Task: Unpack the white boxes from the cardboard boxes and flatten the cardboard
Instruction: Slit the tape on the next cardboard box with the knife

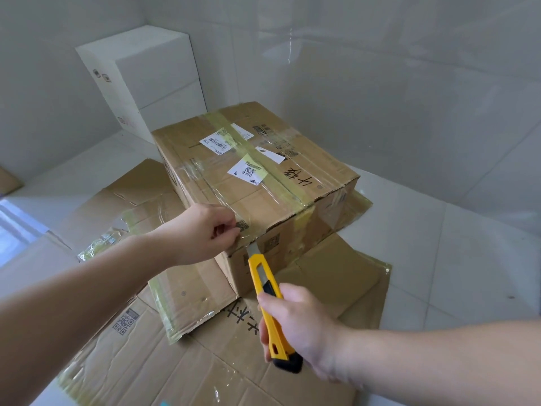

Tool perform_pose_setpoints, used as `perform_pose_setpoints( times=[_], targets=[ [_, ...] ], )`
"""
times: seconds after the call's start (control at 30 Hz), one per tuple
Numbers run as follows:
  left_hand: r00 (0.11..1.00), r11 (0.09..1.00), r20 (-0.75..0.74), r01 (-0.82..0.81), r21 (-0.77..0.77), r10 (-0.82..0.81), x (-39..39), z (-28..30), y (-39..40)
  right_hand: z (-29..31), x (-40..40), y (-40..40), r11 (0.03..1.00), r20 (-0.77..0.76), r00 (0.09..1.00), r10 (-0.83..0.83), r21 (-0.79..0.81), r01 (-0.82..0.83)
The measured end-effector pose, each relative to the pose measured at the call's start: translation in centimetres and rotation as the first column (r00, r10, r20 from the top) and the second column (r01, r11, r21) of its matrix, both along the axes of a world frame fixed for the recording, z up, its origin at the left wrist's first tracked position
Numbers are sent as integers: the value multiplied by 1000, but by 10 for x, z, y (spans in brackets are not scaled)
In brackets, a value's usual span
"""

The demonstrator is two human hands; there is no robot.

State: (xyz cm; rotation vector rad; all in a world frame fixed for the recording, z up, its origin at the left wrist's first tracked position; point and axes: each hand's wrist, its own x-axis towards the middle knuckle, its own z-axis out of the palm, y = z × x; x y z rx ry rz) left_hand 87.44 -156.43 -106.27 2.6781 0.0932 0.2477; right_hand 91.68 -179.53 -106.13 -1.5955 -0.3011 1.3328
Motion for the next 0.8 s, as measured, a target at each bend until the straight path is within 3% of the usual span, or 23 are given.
perform_pose_setpoints(
  times=[0.23,0.43,0.6,0.8],
  targets=[
    [977,975,0,-211,65,212,9,8,10,-3,13,-26,988,117,981,-152,-3,154],
    [988,965,-120,-59,255,92,30,10,-29,-6,38,-44,973,343,911,-230,67,221],
    [939,888,-309,11,459,149,52,11,-44,-1,61,-35,971,427,872,-239,109,212],
    [902,865,-420,126,487,105,56,18,-51,17,90,0,970,482,842,-242,147,195]
  ],
)
